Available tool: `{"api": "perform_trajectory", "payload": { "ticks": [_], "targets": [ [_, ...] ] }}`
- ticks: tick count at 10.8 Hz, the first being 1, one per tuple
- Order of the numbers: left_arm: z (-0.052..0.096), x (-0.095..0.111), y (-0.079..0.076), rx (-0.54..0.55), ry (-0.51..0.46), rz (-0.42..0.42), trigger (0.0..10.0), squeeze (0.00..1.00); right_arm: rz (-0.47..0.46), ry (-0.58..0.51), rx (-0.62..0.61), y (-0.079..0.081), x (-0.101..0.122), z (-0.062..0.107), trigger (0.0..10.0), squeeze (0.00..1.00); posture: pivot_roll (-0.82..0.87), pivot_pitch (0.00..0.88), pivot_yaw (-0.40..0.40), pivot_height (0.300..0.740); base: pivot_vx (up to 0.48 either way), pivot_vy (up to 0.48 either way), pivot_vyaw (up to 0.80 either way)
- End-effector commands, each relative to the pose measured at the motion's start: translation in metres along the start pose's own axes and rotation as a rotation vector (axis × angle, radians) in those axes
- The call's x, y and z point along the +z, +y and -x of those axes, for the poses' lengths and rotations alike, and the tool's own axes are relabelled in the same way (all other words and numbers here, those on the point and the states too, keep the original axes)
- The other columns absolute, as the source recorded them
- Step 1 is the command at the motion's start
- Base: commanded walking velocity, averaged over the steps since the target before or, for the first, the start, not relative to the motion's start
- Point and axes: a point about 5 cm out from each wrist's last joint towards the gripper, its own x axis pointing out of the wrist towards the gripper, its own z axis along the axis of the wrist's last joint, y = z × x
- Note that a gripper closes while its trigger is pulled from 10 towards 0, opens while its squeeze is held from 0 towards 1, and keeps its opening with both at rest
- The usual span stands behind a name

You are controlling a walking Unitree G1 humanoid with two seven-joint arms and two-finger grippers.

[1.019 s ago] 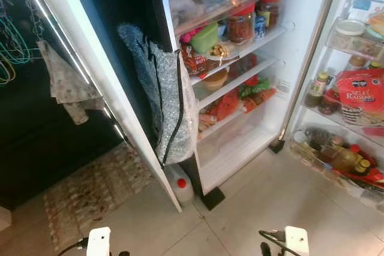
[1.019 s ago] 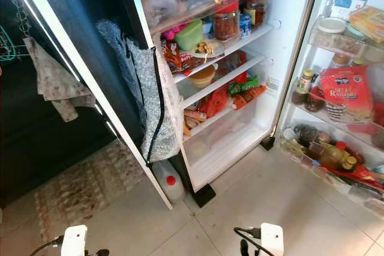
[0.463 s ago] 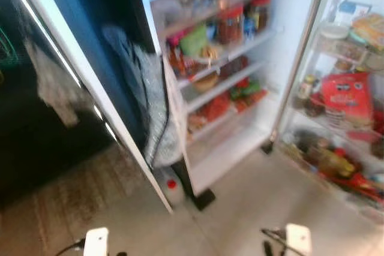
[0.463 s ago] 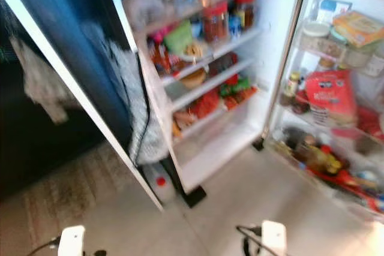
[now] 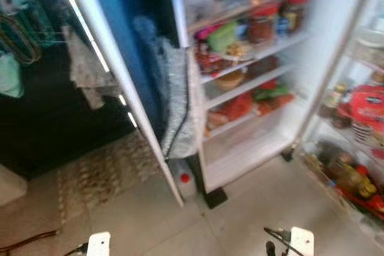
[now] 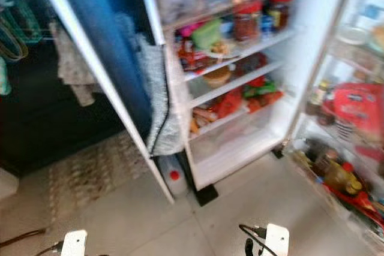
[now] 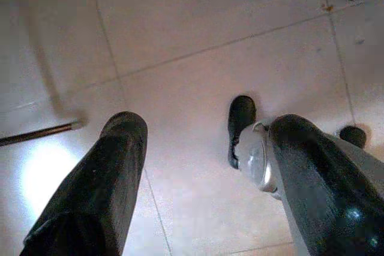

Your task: Restocking fridge

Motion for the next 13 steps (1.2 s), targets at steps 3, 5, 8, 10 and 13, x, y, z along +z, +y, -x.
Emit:
{"api": "perform_trajectory", "payload": {
  "ticks": [3,5,8,10,13],
  "targets": [
    [0.001,0.003,0.008,0.026,0.001,-0.023,10.0,0.00,-0.023,0.000,-0.022,0.001,-0.003,0.001,10.0,0.00,-0.02,0.051,0.123,0.740,0.000,0.000,0.00],
    [0.000,0.001,0.004,0.014,0.006,-0.008,10.0,0.00,-0.021,0.004,-0.003,0.001,-0.002,0.001,10.0,0.00,-0.02,0.049,0.110,0.740,0.000,0.000,0.00],
    [0.000,-0.003,0.000,0.007,0.014,0.004,10.0,0.00,-0.005,0.008,0.010,-0.002,-0.001,0.000,10.0,0.00,-0.03,0.050,0.093,0.740,-0.166,0.000,0.00],
    [0.000,-0.004,-0.001,0.014,0.016,0.002,10.0,0.00,-0.004,0.007,0.002,-0.005,-0.001,0.000,10.0,0.00,-0.04,0.038,0.088,0.740,0.000,0.000,0.00],
    [0.000,-0.005,-0.004,0.010,0.020,-0.004,10.0,0.00,-0.033,-0.019,-0.018,-0.008,0.000,0.001,10.0,0.00,-0.05,0.022,0.082,0.740,0.000,0.000,0.00]
  ]
}}
